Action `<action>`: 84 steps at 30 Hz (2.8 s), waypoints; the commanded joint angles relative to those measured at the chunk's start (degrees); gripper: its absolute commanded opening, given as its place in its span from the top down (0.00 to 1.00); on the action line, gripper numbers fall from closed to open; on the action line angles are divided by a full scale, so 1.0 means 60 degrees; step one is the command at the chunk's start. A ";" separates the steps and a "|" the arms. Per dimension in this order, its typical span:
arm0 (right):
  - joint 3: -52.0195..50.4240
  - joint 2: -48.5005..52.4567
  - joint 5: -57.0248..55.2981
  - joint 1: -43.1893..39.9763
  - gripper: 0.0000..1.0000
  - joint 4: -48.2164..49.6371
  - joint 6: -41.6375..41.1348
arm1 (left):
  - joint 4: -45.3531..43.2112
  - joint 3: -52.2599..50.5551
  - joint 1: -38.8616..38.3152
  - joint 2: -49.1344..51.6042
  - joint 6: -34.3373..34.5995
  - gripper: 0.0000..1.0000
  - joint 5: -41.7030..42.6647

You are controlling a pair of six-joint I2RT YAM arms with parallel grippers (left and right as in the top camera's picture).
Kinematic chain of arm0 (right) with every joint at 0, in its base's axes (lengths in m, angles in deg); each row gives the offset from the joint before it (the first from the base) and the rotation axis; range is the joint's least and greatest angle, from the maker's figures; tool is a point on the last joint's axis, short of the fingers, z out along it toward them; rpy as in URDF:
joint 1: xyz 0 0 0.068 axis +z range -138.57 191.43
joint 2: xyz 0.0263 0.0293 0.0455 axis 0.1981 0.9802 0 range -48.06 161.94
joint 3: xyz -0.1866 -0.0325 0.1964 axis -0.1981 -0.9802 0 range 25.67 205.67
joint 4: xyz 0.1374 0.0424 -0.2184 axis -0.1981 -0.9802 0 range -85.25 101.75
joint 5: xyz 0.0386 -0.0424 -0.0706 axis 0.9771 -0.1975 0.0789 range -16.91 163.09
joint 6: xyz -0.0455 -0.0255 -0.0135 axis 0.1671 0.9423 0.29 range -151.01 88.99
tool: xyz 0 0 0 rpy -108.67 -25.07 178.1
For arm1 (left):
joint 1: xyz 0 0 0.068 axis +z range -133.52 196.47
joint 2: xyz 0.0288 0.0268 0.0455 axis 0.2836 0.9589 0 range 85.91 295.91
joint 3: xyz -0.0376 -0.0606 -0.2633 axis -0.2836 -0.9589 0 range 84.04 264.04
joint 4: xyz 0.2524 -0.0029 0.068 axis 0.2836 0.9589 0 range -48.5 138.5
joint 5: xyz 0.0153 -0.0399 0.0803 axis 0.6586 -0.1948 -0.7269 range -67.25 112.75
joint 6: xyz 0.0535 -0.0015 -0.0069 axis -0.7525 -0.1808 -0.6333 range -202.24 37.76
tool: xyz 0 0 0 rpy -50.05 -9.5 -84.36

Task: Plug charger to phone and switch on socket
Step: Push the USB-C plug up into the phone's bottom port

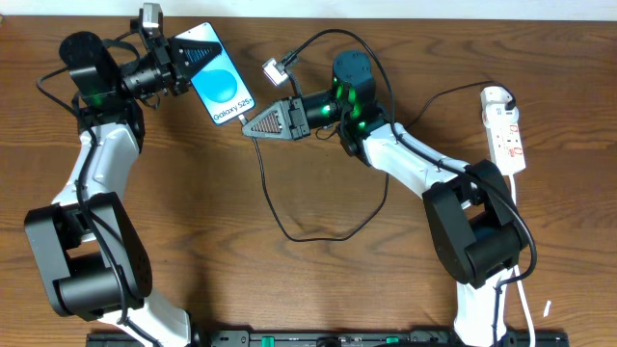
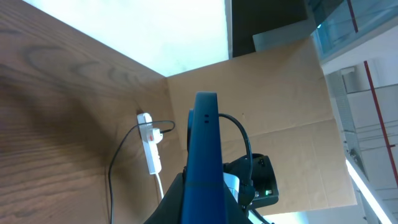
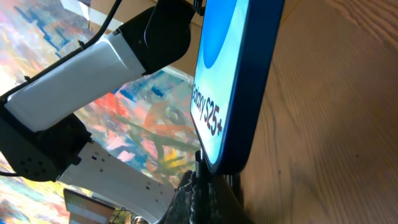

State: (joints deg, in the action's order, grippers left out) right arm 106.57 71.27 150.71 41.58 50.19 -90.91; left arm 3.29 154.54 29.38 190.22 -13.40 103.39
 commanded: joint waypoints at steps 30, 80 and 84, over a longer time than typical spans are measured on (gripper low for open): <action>0.0015 0.0113 -0.0277 0.0055 0.99 0.0025 -0.0044 | -0.0113 0.0040 -0.0226 -0.0288 0.0011 0.92 -0.0055; 0.0015 0.0113 -0.0444 -0.0036 0.99 -0.0011 -0.0047 | -0.0117 0.0040 -0.0288 -0.0288 0.0197 0.92 -0.0047; 0.0015 0.0113 -0.0448 -0.0040 0.99 -0.0011 -0.0047 | -0.0117 0.0040 -0.0288 -0.0288 0.0197 0.92 -0.0047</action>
State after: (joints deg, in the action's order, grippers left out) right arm 106.57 71.27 150.65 41.67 50.10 -90.91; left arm 3.11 154.54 28.31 190.22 -13.01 101.84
